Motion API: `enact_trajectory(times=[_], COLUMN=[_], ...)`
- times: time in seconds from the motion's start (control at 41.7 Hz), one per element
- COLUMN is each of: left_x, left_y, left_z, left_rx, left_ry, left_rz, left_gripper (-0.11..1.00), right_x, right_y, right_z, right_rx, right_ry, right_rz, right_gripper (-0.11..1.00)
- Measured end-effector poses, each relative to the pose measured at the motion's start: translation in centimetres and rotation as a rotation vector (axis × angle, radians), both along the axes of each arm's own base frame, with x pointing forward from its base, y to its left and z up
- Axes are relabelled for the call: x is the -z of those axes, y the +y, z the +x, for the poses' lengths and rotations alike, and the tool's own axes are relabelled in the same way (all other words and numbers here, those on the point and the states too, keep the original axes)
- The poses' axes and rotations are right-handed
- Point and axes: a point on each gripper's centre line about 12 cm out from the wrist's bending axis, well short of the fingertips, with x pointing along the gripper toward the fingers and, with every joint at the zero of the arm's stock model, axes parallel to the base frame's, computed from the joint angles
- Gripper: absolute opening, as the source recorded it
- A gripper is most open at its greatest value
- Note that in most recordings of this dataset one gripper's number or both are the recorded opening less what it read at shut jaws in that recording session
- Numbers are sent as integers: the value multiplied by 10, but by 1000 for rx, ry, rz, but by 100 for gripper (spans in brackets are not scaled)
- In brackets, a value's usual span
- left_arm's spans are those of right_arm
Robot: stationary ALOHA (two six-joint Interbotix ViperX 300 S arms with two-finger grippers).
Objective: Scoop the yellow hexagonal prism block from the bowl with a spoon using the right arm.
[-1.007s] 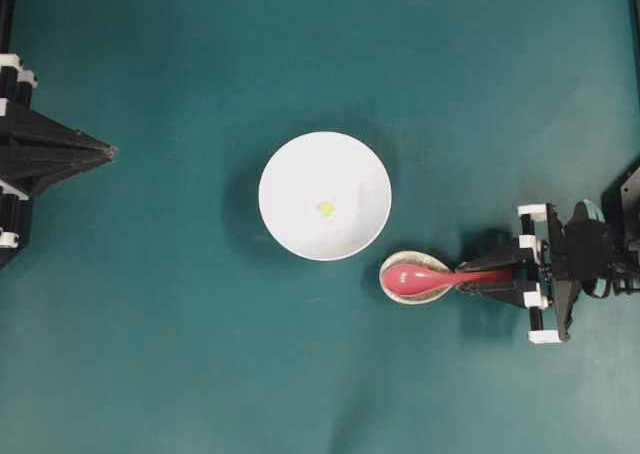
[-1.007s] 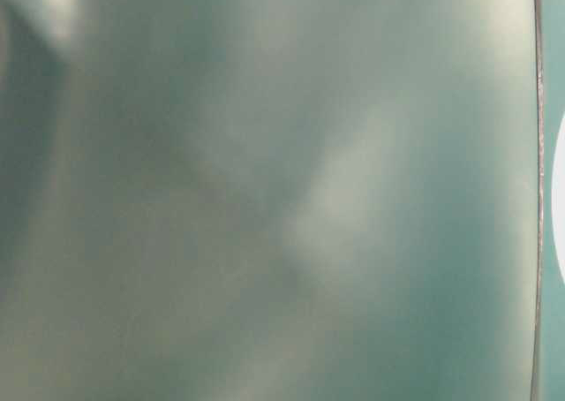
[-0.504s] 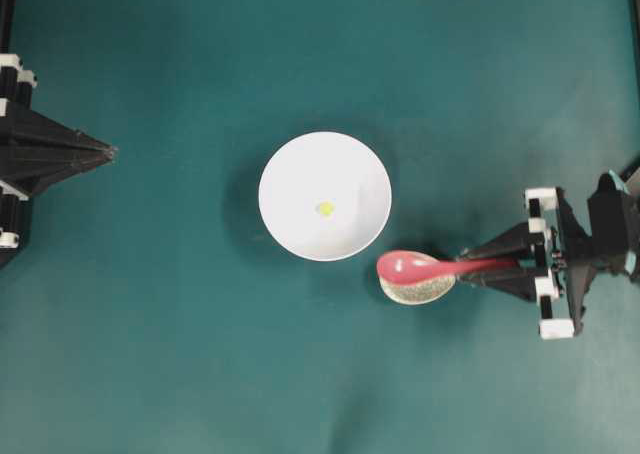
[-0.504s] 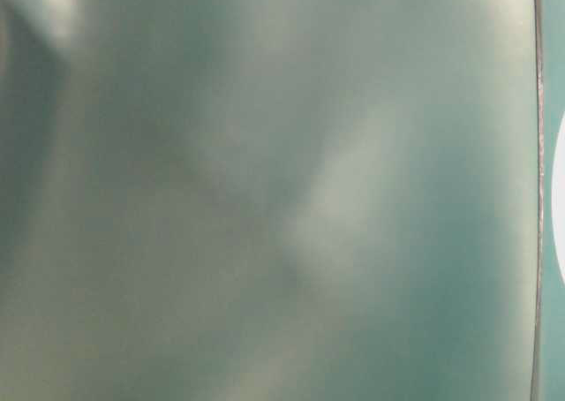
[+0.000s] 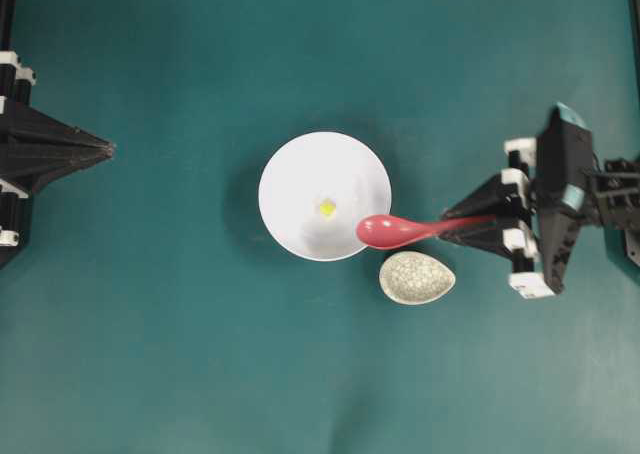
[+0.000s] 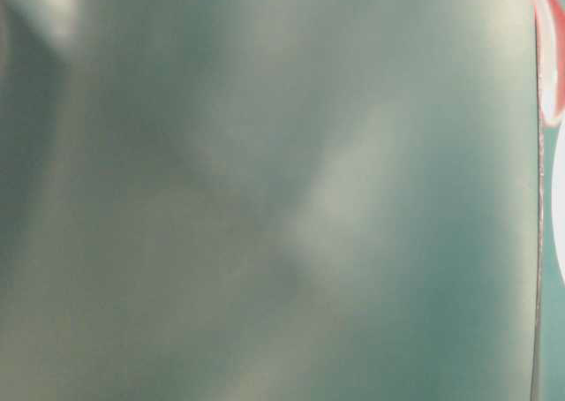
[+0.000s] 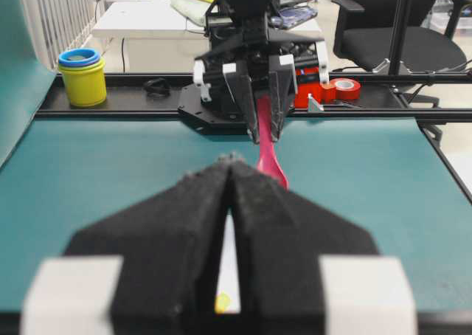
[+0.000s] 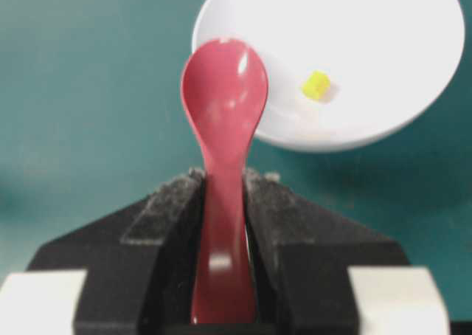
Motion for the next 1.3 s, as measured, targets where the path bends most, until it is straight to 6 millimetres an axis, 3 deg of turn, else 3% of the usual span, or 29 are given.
enact_trajectory(times=[0.36,0.576,1.031,1.295], left_x=[0,0,1,1], left_y=[1,4,4,4], left_z=[0,0,0,1], left_rx=[-8,-18,-18,-18], left_ry=[0,-2,5,6], left_rz=[0,-3,-5,-5], left_gripper=[0,0,0,0], right_x=[-34,-45,-35,-34], right_y=[-35,-43,-50,-59], right_z=[25,45,95,107], right_rx=[-35,-74,-127,-90], right_ry=[221,312,624,725], right_rz=[21,3,47,21], right_gripper=[24,24,24,24])
